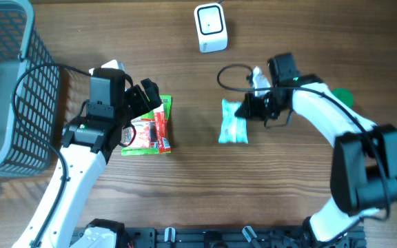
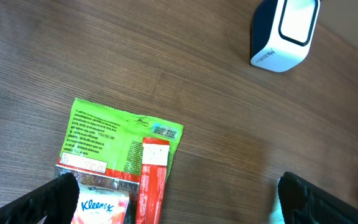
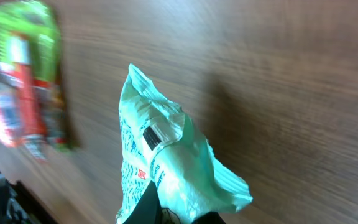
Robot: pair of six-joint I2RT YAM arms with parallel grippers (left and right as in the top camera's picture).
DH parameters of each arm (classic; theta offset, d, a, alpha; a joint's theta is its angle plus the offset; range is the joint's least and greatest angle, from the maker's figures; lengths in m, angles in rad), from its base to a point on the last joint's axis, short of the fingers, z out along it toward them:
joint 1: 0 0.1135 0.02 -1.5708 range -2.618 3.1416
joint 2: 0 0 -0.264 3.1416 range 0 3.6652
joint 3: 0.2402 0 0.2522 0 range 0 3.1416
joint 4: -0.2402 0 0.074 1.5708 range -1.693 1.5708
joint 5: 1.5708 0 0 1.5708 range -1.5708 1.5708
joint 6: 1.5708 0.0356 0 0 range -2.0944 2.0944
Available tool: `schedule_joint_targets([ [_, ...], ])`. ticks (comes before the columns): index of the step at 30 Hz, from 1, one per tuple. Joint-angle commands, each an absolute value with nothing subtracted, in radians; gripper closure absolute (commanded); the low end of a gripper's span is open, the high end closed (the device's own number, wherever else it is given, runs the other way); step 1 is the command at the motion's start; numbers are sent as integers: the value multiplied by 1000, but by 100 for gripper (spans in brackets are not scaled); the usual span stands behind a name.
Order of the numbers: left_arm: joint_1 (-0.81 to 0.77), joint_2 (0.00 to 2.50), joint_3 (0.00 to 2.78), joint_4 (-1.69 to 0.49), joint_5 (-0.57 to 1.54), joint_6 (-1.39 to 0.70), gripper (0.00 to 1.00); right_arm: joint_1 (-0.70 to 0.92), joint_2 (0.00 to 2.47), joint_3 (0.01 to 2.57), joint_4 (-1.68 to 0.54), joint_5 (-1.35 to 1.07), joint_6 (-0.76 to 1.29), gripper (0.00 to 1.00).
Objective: Scan the item barcode
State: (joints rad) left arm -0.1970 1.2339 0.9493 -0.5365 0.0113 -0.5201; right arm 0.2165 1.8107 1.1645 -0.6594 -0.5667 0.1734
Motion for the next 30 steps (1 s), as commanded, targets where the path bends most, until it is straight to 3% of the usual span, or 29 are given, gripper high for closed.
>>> schedule_joint_targets([
  [1, -193, 1233, 950, -537, -2, -501, 0, 221, 1686, 1332, -782, -519, 115, 96],
  [18, -193, 1233, 950, -537, -2, -501, 0, 221, 1655, 2006, -1208, -247, 70, 96],
  [23, -193, 1233, 950, -537, -2, -501, 0, 232, 1655, 2144, -1211, -223, 64, 96],
  [30, -193, 1233, 950, -537, -2, -501, 0, 321, 1675, 2145, -1121, -39, 1, 96],
])
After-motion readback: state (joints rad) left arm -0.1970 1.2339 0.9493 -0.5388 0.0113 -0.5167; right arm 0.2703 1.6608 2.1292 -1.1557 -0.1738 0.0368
